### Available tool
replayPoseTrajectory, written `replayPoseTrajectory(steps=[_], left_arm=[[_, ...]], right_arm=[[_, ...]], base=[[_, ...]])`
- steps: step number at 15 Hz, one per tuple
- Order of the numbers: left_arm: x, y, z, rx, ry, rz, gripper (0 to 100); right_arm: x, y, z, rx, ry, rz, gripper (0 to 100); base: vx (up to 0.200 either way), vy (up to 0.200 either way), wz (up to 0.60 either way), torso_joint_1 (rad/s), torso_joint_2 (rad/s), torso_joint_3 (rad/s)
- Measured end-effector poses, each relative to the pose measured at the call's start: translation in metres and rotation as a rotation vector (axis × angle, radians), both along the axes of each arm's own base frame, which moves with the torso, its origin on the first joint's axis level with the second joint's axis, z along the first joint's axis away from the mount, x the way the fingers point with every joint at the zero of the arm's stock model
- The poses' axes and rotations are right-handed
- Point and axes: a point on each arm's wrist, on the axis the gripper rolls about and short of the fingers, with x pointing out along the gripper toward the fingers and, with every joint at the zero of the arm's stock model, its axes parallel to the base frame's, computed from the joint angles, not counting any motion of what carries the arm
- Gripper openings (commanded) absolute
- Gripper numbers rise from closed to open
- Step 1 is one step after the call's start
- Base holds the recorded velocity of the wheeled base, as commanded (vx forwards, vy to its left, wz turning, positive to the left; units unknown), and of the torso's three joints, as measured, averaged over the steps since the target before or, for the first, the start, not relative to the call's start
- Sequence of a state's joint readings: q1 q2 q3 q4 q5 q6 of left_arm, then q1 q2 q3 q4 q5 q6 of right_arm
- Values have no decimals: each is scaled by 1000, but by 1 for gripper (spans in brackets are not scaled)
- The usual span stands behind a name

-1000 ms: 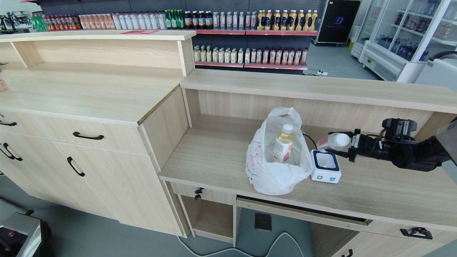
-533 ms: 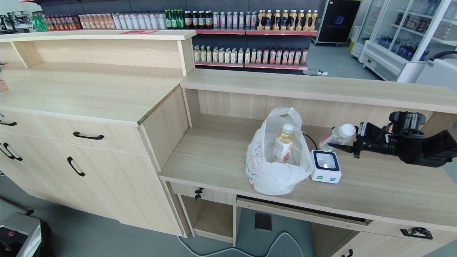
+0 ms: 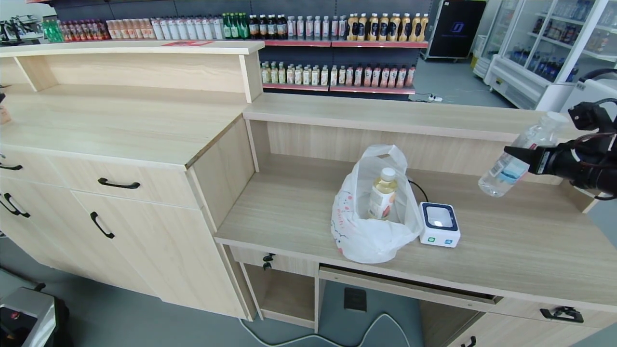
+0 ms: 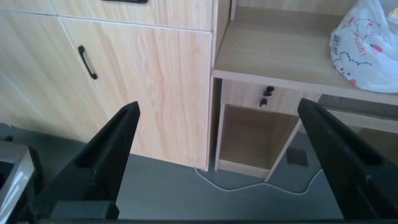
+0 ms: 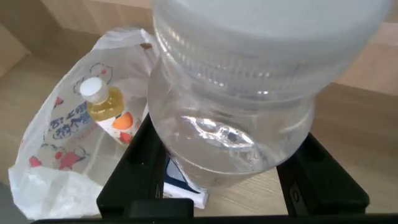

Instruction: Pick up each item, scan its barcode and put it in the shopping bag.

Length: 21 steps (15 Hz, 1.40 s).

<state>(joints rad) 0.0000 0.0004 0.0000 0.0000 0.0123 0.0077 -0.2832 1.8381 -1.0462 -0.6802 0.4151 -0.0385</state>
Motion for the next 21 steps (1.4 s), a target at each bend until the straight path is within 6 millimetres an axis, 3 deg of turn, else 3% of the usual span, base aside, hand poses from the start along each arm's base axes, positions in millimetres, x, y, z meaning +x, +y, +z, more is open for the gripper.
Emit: replayPoseTrajectory(steps=[2, 6, 10, 14, 21], left_arm=[[0, 0, 0, 0, 0, 0, 100], [0, 0, 0, 0, 0, 0, 100], [0, 0, 0, 0, 0, 0, 100], [0, 0, 0, 0, 0, 0, 100], [0, 0, 0, 0, 0, -1, 100]], right_arm=[[-13, 16, -1, 10, -12, -33, 0], [-34, 24, -12, -212, -2, -125, 0], [-41, 25, -10, -332, -13, -134, 0], [-43, 32, -8, -383, -45, -139, 0], [-36, 65, -26, -290, 20, 145, 0]], base=[[0, 0, 0, 0, 0, 0], [0, 0, 0, 0, 0, 0], [0, 0, 0, 0, 0, 0], [0, 0, 600, 4, 1, 2], [0, 0, 86, 0, 0, 0]])
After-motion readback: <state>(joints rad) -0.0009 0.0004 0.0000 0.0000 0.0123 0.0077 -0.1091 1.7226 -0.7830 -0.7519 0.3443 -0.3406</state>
